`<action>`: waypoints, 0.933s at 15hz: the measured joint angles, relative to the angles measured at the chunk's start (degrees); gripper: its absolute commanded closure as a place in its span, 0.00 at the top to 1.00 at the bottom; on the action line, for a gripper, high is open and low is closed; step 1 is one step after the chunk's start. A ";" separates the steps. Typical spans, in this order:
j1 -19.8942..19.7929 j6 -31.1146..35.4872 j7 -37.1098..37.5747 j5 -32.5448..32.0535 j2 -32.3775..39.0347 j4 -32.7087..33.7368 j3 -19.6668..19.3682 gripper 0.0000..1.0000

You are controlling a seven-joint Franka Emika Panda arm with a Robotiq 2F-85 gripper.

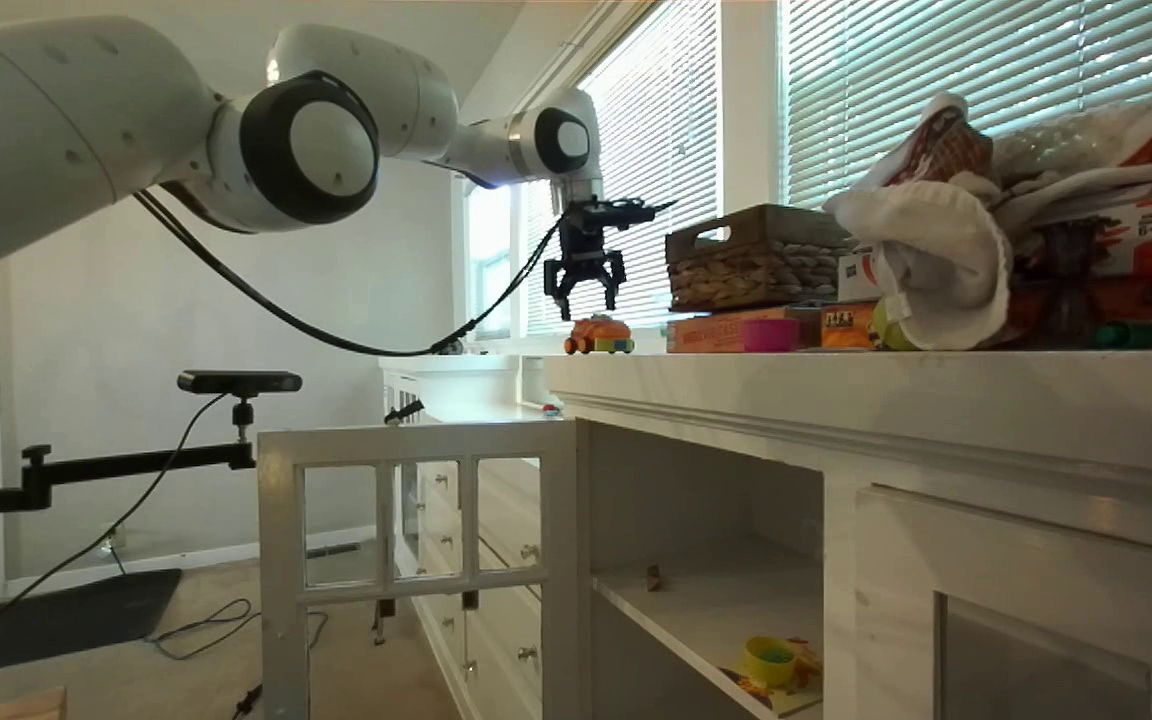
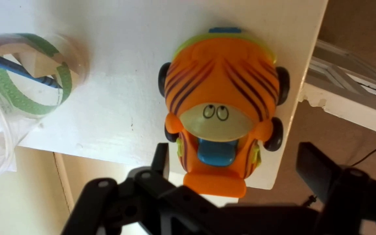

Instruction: Move the orange toy car to the right

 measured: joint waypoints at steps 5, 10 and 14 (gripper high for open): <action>0.37 0.00 0.35 0.00 0.24 0.09 -0.65 1.00; 0.81 0.00 0.61 0.00 0.46 0.09 -1.44 1.00; 1.19 0.00 1.03 0.00 0.77 0.10 -1.94 1.00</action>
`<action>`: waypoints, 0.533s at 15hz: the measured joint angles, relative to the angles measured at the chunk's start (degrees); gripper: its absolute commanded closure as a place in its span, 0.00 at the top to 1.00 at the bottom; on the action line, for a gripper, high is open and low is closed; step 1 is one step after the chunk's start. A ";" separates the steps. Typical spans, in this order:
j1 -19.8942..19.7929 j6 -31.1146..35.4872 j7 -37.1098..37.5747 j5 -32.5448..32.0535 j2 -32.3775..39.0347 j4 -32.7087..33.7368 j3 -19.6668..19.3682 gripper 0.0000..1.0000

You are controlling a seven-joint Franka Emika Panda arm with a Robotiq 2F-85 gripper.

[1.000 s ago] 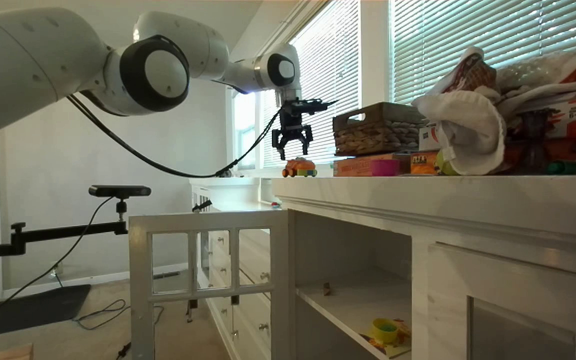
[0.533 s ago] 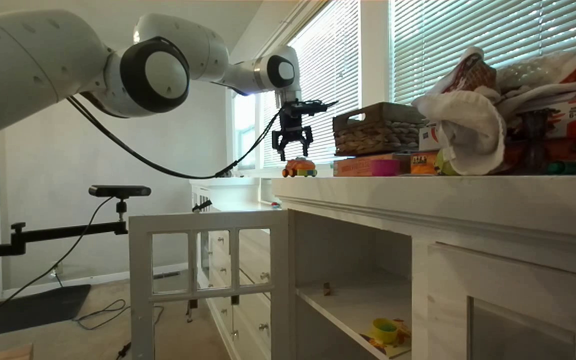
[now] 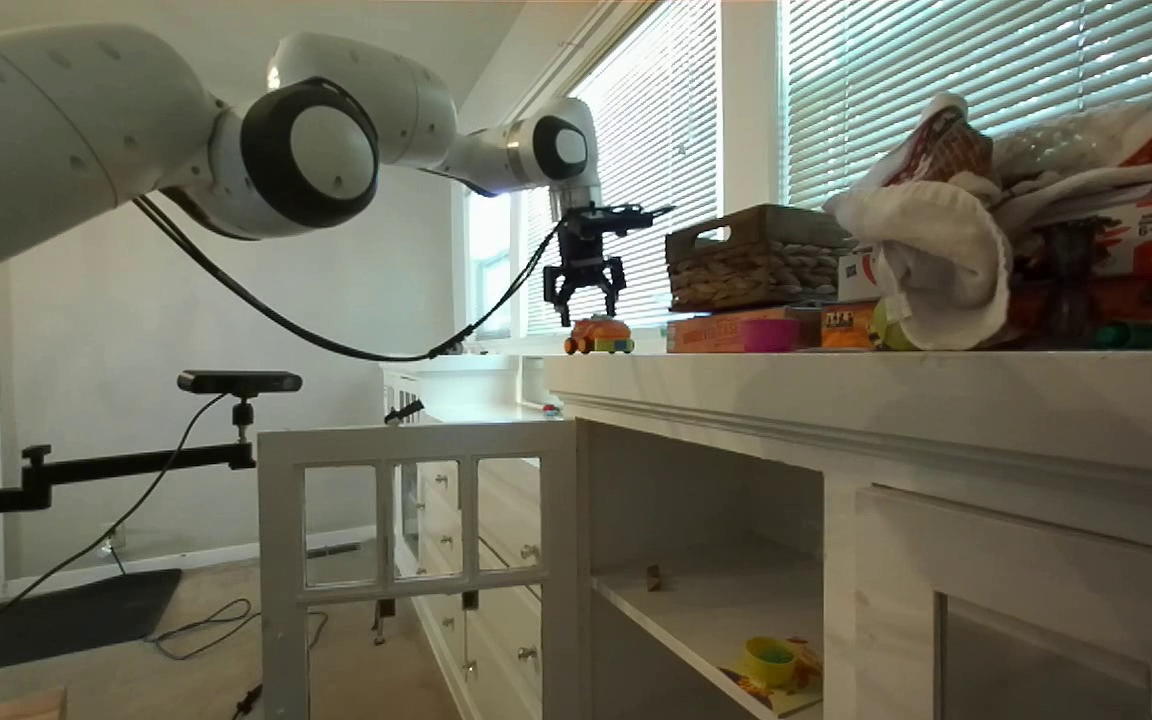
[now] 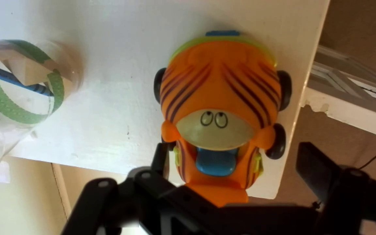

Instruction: Move the orange toy car to the right

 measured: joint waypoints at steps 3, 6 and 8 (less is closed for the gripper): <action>0.33 0.00 0.25 0.00 0.21 0.17 -0.20 1.00; 0.67 0.00 0.39 0.00 0.32 0.46 -0.26 1.00; 0.87 0.00 0.49 0.00 0.44 0.77 -0.44 1.00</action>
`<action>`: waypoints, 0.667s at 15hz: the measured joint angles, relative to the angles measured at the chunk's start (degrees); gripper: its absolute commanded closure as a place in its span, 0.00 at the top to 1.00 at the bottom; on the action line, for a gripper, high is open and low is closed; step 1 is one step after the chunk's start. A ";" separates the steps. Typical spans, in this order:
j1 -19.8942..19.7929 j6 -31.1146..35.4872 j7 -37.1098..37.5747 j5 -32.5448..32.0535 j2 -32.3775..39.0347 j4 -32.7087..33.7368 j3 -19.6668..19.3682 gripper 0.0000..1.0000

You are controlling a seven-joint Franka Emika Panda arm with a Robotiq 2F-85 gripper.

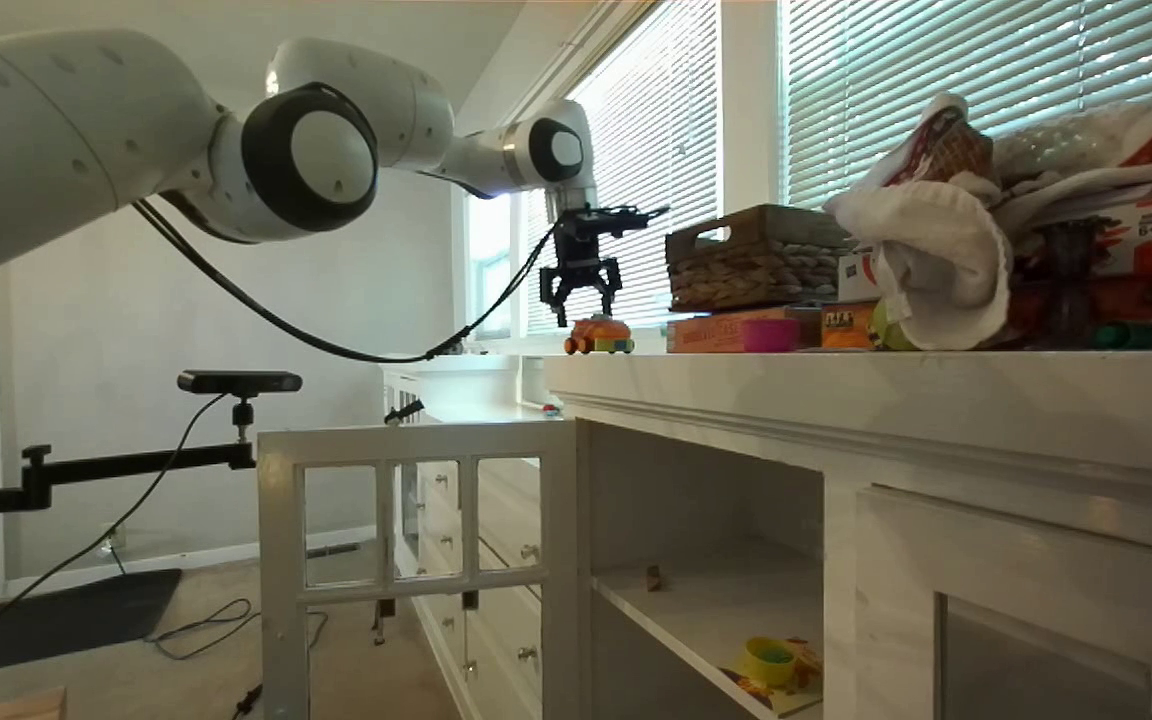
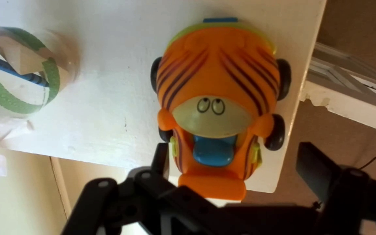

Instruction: Move the orange toy car to the right

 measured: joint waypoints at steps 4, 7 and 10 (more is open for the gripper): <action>0.14 0.00 0.20 0.00 0.00 0.04 -0.35 1.00; 0.15 0.00 0.25 0.00 0.00 0.04 -0.69 1.00; 0.14 0.00 0.34 0.00 0.00 0.04 -1.12 1.00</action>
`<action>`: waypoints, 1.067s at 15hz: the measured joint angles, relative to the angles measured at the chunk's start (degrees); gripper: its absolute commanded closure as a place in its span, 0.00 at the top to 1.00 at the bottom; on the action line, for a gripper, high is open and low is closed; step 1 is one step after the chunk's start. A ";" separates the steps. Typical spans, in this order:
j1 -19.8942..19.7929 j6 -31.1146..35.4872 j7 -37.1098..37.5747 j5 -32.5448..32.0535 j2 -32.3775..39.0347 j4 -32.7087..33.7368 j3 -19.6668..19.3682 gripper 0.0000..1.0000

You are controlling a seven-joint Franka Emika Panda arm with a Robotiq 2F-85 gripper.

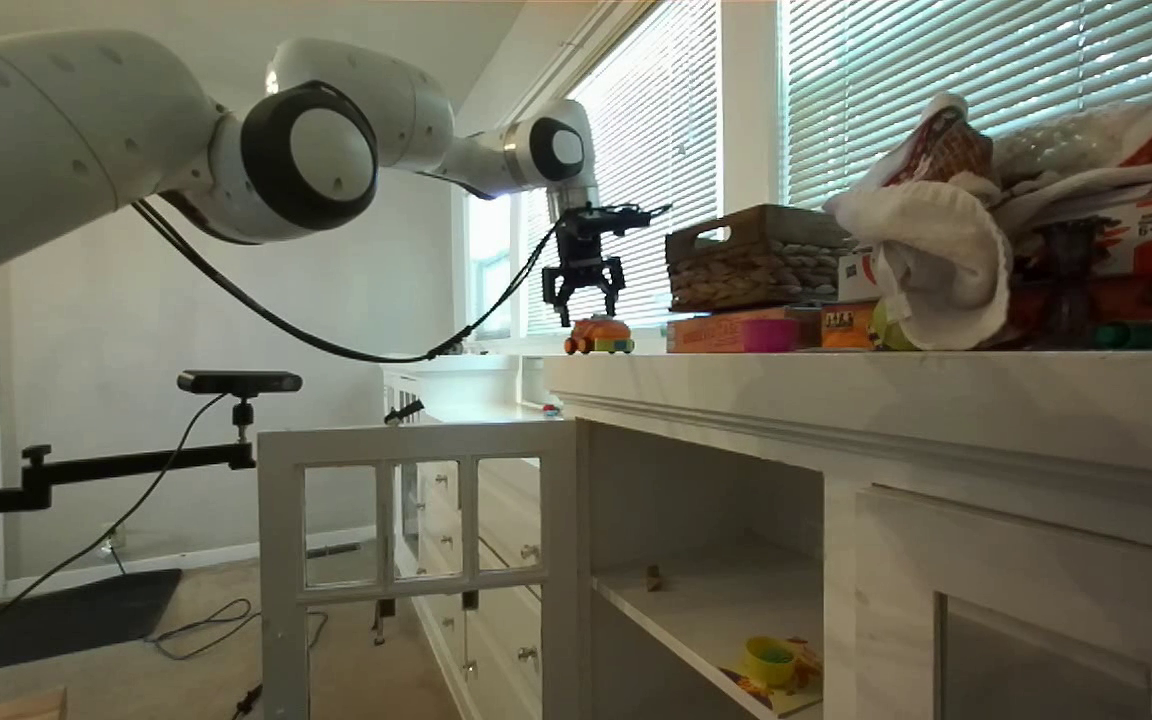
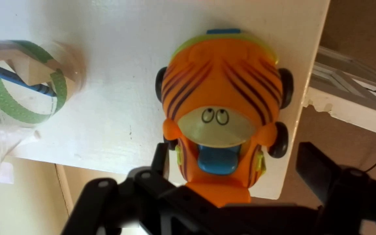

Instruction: Move the orange toy car to the right

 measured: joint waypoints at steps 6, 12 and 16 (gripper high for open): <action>0.01 0.00 0.65 0.00 0.08 0.00 -0.89 1.00; 0.03 0.03 1.06 0.00 0.45 0.05 -1.46 1.00; 0.03 0.07 1.09 0.00 0.77 0.05 -1.74 0.84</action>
